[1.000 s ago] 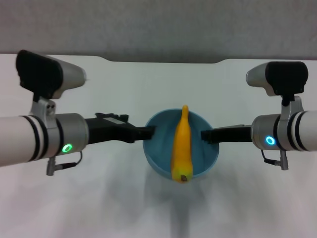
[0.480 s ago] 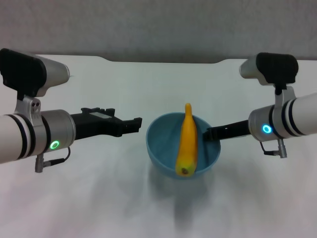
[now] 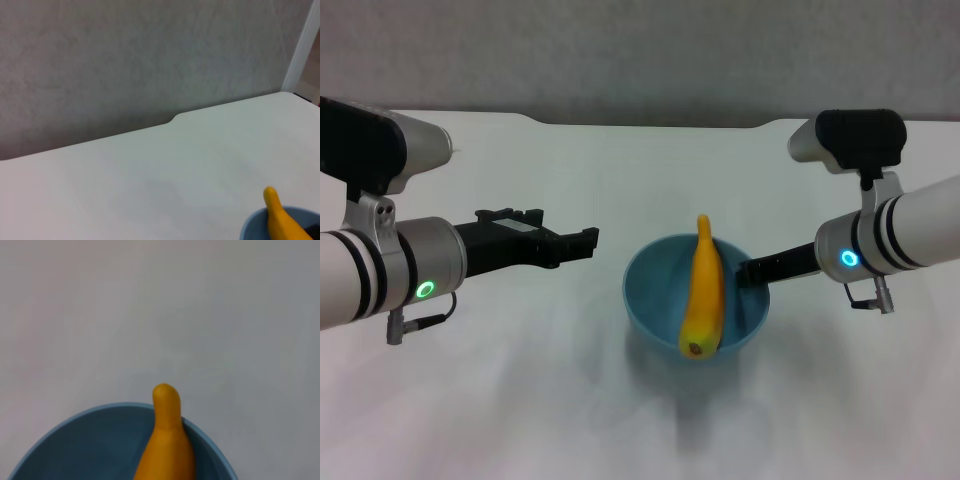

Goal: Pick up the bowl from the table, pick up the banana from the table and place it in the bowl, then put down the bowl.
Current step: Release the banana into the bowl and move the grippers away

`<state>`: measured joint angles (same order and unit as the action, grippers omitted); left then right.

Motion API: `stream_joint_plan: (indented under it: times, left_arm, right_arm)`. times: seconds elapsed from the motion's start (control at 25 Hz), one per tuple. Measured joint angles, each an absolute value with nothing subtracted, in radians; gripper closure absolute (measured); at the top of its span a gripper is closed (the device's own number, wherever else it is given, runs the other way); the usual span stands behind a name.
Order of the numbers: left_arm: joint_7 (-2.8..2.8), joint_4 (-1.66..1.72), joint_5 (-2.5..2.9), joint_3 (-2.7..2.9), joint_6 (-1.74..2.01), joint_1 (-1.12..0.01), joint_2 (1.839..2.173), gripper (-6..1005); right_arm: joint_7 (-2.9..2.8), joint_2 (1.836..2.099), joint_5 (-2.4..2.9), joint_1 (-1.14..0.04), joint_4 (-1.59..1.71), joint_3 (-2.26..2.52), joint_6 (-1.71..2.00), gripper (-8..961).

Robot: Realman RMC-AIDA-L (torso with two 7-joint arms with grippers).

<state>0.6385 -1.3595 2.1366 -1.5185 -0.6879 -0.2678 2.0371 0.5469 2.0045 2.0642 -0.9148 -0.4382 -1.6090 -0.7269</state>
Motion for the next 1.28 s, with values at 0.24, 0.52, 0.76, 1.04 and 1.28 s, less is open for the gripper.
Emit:
stream_joint_plan:
  times: [0.24,0.52,0.76,1.04,1.28]
  left_arm:
    - [0.64,-1.355,2.133,-1.518,-0.682,-0.265,2.037,159]
    - [0.64,-1.346,2.131,-1.504,-0.669,-0.264,2.038,160]
    - [0.64,-1.342,2.131,-1.503,-0.665,-0.262,2.039,161]
    - [0.64,-1.342,2.131,-1.503,-0.657,-0.254,2.039,161]
    - [0.64,-1.342,2.131,-1.506,-0.654,-0.243,2.039,162]
  right_arm:
    - [0.548,2.012,2.056,-0.907,-0.437,-1.565,-0.696,924]
    - [0.549,2.017,2.053,-0.887,-0.431,-1.542,-0.666,924]
    - [0.549,2.018,2.052,-0.885,-0.43,-1.521,-0.663,924]
    - [0.56,2.017,2.052,-0.881,-0.432,-1.501,-0.656,924]
    - [0.571,2.015,2.054,-0.822,-0.517,-1.491,-0.651,794]
